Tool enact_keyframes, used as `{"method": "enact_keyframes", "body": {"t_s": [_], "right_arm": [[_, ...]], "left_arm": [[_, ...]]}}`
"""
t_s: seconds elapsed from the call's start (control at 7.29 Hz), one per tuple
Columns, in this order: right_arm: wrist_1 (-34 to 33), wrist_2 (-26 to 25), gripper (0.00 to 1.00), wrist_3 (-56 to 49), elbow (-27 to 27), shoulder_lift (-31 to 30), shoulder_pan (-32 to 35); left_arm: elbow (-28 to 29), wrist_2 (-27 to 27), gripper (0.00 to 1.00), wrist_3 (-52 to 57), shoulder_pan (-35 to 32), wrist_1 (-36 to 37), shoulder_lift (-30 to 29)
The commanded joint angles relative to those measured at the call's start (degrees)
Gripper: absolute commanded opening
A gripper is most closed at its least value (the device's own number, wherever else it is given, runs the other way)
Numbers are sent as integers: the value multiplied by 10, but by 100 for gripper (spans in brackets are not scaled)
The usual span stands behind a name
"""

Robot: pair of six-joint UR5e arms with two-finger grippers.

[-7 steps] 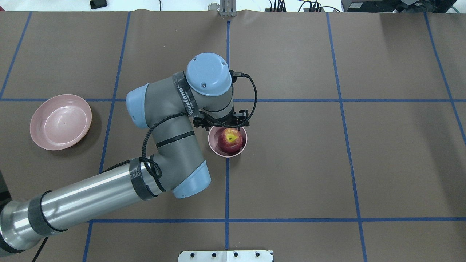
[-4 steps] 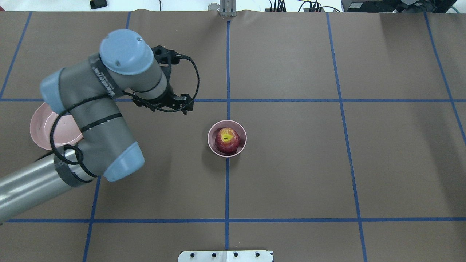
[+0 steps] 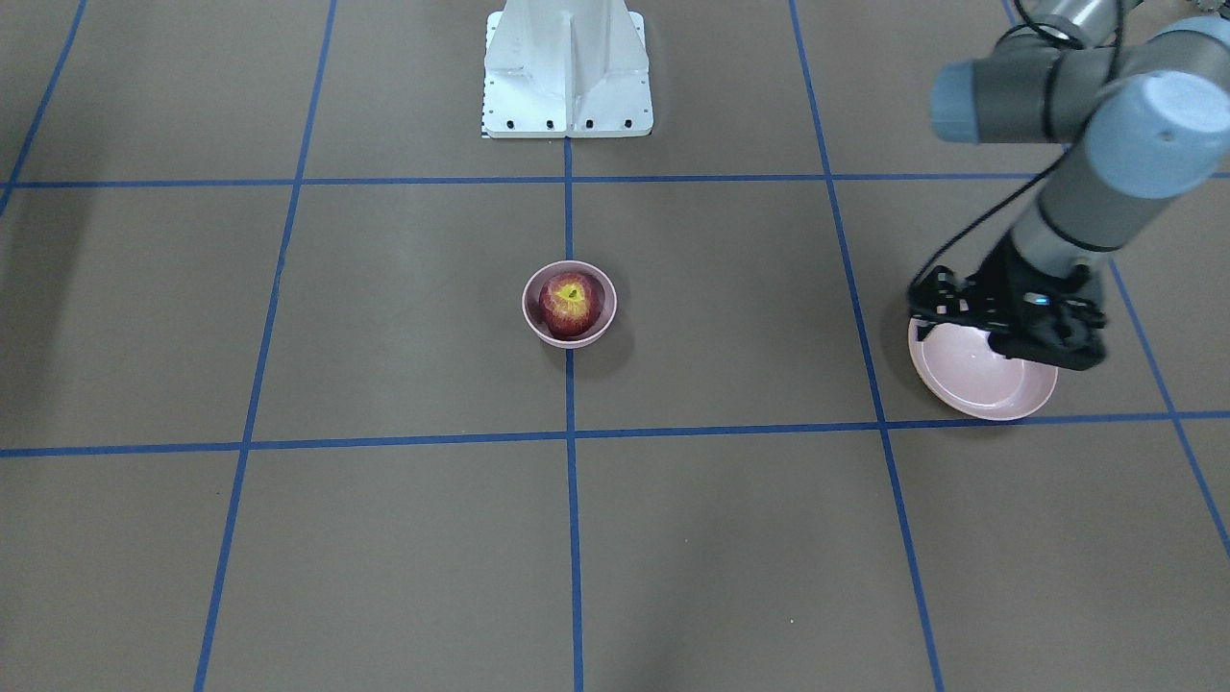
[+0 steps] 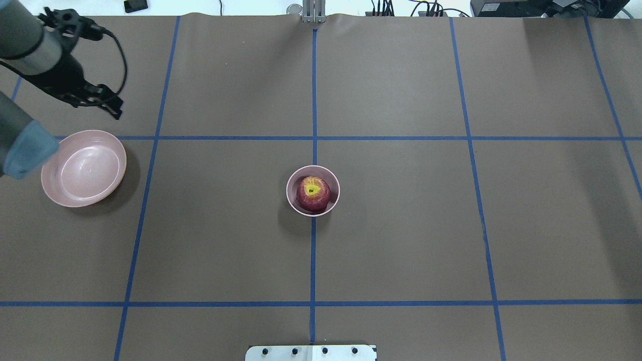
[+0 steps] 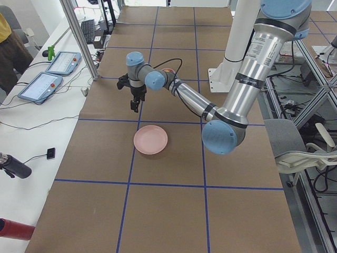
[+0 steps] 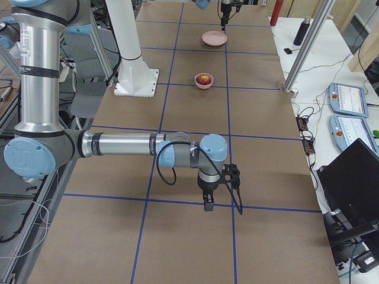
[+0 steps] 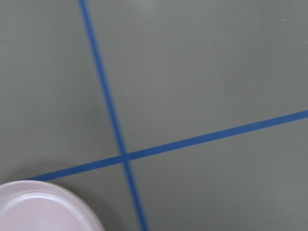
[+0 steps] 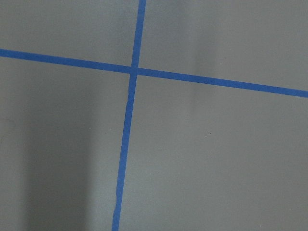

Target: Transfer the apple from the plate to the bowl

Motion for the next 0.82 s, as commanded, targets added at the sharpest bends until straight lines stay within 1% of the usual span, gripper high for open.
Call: {"method": "enact_keyframes", "body": {"t_s": [0.0,0.14,0.27,0.41,0.55,0.69], "right_arm": [[0,1,100,0,0,-1,0],[0,1,100,0,0,-1,0],[0,0,100,0,0,0,0],[0,0,100,0,0,1,0],[0,1,100,0,1,0,0],[0,1,100,1,1,1,0]], "left_arm": [[26,-42,98,174,-112,0,89],[54,-69,98,255,-162,0,113],[86,-89,98,302,-204,0,128],[103,-89,98,319,-231,-2,140],[100,-87,98,320,-259,-14,161],[104,-84,98,320,-283,-18,165]]}}
